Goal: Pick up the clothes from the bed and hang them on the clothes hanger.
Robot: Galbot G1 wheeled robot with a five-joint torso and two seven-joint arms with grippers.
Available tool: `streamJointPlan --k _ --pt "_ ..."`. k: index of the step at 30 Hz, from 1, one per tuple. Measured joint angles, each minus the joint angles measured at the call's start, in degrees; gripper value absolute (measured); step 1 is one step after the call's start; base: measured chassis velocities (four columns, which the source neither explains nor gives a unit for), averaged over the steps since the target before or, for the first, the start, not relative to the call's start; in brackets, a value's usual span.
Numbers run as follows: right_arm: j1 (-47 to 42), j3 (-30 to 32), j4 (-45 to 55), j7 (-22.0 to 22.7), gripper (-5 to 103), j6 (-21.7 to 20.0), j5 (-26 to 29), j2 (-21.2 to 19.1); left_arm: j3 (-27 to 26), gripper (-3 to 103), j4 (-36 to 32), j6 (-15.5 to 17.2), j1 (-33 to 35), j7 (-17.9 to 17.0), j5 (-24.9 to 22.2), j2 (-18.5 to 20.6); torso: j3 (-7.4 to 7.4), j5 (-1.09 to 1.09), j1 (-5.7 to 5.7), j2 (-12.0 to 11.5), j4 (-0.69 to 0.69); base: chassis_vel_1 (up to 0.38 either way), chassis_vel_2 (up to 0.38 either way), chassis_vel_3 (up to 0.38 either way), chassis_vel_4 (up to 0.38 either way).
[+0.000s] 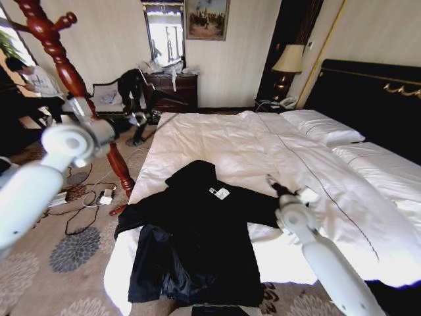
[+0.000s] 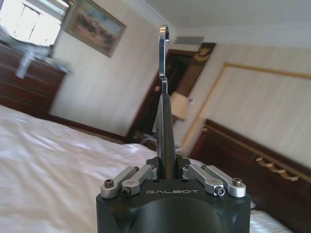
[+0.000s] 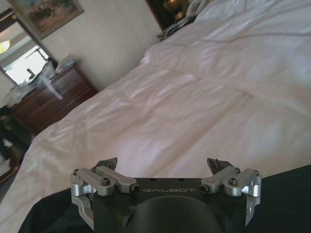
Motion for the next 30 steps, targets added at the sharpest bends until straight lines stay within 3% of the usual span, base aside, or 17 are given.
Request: streamJointPlan --k 3,6,8,9,10,11,12,13,16,21,28,30 --pt "6.3 -9.9 -4.5 -5.6 100 0.4 1.3 0.3 -3.0 17 1.3 -1.3 3.8 3.8 0.8 -5.8 0.00 0.06 0.00 0.0 -0.11 0.000 0.000 0.000 0.000" --pt "11.2 -16.6 -7.8 -8.5 100 1.6 0.6 2.1 -5.7 17 1.5 -2.1 7.3 4.9 1.8 -7.9 0.00 0.01 0.00 0.0 0.02 0.000 0.000 0.000 0.000" --pt "15.6 -22.9 -12.7 -10.8 100 3.8 -2.1 5.8 -9.0 17 1.8 -2.8 11.5 5.2 3.1 -10.1 0.00 -0.06 0.00 0.0 0.07 0.000 0.000 0.000 0.000" --pt "15.6 -22.9 -12.7 -10.8 100 3.8 -2.1 5.8 -9.0 17 1.8 -2.8 11.5 5.2 3.1 -10.1 0.00 -0.06 0.00 0.0 0.07 0.000 0.000 0.000 0.000" --pt "17.8 -25.7 -16.3 -11.7 100 5.6 -5.0 9.6 -11.1 17 1.8 -3.1 13.9 5.2 3.8 -11.5 0.00 -0.03 0.00 0.0 0.05 0.000 0.000 0.000 0.000" --pt "19.4 -27.8 -19.4 -11.4 100 6.2 -8.0 13.1 -12.8 17 1.8 -3.2 15.9 5.2 4.3 -12.6 0.00 0.02 0.01 0.0 0.00 0.000 0.000 0.000 0.000" --pt "19.7 -28.1 -19.9 -11.2 100 6.2 -8.5 13.7 -13.0 17 1.8 -3.2 16.0 5.2 4.3 -12.6 0.00 0.01 0.01 0.0 0.01 0.000 0.000 0.000 0.000" --pt "21.2 -30.2 -23.4 -8.8 100 5.2 -11.8 17.0 -14.9 17 1.5 -3.2 18.0 5.2 4.7 -13.5 0.01 0.00 0.02 0.0 0.01 0.000 0.000 0.000 0.000" --pt "22.5 -33.1 -27.4 -6.7 100 3.6 -15.0 20.3 -17.6 17 0.9 -3.2 20.8 5.2 5.7 -14.2 0.00 -0.01 0.01 0.0 0.03 0.000 0.000 0.000 0.000" --pt "23.6 -35.4 -29.6 -5.4 100 1.9 -15.8 22.7 -19.9 17 0.4 -3.5 23.5 5.2 7.0 -14.6 -0.01 -0.01 -0.01 0.0 -0.03 0.000 0.000 0.000 0.000" --pt "25.7 -37.9 -32.7 -2.7 102 0.7 -20.9 26.0 -20.1 17 -0.7 -3.3 24.4 5.2 9.3 -15.5 -0.01 0.00 0.00 0.0 -0.02 0.000 0.000 0.000 0.000" --pt "25.8 -38.5 -32.8 -2.5 95 0.9 -21.4 26.6 -20.1 17 -0.8 -3.2 24.7 5.2 10.2 -15.6 0.00 0.00 0.00 0.0 -0.01 0.000 0.000 0.000 0.000"
